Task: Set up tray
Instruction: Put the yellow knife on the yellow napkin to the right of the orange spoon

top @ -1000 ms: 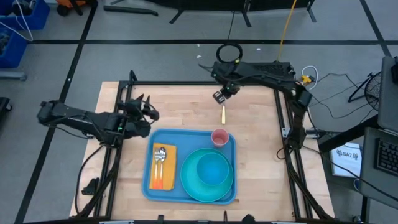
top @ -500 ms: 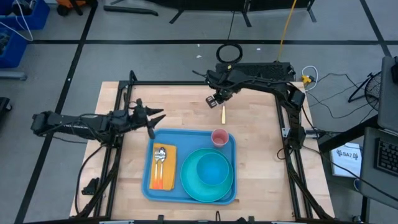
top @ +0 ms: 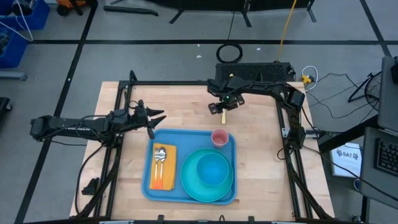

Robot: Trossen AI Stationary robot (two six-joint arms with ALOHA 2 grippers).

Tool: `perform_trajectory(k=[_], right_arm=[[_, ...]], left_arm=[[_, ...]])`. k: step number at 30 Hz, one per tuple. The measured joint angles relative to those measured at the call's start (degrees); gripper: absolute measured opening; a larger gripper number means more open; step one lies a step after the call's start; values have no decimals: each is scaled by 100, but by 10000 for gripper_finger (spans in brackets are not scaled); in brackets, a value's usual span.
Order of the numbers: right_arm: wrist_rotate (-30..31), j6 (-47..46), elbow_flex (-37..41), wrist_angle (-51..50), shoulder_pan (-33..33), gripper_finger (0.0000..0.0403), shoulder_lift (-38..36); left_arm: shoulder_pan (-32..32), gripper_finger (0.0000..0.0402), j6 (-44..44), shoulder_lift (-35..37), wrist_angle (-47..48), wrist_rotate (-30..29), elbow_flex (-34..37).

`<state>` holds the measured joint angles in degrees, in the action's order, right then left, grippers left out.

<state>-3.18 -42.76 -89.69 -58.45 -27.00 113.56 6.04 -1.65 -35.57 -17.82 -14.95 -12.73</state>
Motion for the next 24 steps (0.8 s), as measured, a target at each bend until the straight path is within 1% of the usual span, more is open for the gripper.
perform_trajectory(k=[3, 6, 15, 18, 24], right_arm=[[-10, -181, 187, 173, -40, 228, 0], [-13, -204, 374, 445, -75, 232, 2], [-265, -340, 748, 889, -73, 218, 0], [-449, -515, 978, 1195, -73, 218, 0], [-513, -751, 1285, 1705, -42, 211, -42]], left_arm=[[0, 129, -39, 0, -1, 4, 0], [0, 129, -75, -3, -2, 4, 0], [0, 129, -109, -2, 0, -1, 0], [0, 129, -110, -2, 0, -1, 0], [0, 129, -129, -4, 20, -5, 0]])
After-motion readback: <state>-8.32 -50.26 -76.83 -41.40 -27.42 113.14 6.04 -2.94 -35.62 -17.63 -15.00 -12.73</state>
